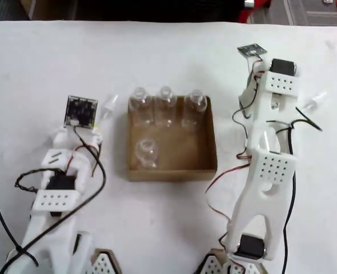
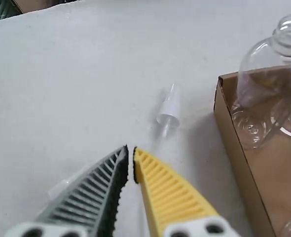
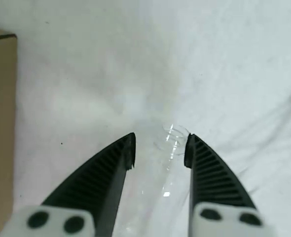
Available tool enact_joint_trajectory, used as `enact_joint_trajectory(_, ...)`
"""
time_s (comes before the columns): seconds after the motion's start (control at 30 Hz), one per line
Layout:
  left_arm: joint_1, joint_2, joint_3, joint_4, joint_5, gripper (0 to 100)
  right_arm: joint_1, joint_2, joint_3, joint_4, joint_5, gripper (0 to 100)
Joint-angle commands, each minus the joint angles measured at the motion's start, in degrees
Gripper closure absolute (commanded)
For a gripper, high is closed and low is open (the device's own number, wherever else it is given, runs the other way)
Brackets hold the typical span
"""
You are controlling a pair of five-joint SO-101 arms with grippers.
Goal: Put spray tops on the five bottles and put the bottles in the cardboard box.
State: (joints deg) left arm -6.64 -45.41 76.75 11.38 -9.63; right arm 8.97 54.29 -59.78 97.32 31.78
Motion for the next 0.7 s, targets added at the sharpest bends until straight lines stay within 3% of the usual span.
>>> enact_joint_trajectory(0.0,0.0,0.0,-0.7,-1.5,-0.7,98,-0.4,-0.3,-0.6,0.3,0.6,84.6)
enact_joint_trajectory(0.53,0.0,0.0,-0.7,-1.4,-0.7,98,1.8,1.3,-1.0,-1.8,0.7,85.1)
enact_joint_trajectory(0.67,0.0,0.0,-0.7,-1.5,-0.7,98,1.7,0.7,-1.0,-1.8,0.7,95.8)
